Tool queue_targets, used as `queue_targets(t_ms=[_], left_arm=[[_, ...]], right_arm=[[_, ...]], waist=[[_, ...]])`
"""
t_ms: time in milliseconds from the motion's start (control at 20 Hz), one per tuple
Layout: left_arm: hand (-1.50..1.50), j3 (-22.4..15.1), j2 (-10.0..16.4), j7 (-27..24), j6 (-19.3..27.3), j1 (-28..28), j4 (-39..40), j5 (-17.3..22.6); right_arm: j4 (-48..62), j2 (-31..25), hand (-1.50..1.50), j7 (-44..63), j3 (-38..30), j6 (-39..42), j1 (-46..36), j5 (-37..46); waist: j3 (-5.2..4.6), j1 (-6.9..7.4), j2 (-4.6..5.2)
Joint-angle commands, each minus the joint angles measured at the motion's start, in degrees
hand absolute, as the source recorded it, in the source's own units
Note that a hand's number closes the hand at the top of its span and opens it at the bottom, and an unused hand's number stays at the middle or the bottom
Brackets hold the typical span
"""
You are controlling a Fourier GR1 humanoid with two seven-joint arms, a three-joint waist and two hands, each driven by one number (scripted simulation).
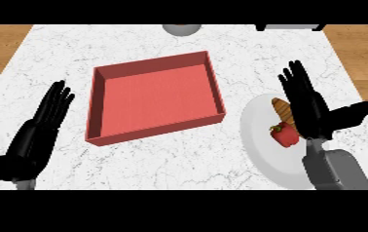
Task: Pick the bell pepper from the plate and place it in the cardboard box
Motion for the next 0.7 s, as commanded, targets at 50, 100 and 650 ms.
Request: queue_targets(t_ms=[50, 100, 650], left_arm=[[0.00, 3.12, 4.77, 2.25, 1.96, 0.24, 3.04, -3.36], [0.00, 2.10, 3.74, 1.37, 4.52, 0.77, 5.32, -6.08], [0.00, 2.47, 8.06, 7.49, 8.88, -0.33, 12.27, -11.76]], right_arm=[[-1.08, -5.66, -1.50, -1.77, 1.05, 18.06, -1.59, -4.84], [-1.98, -6.23, -1.50, -3.04, 2.97, 23.78, -1.36, -5.80], [-0.57, -17.87, -1.50, -34.29, 8.46, 51.05, -2.93, 7.27]], waist=[[0.88, 1.47, 1.30], [0.99, 1.37, 1.58], [1.56, 2.23, 3.64]])
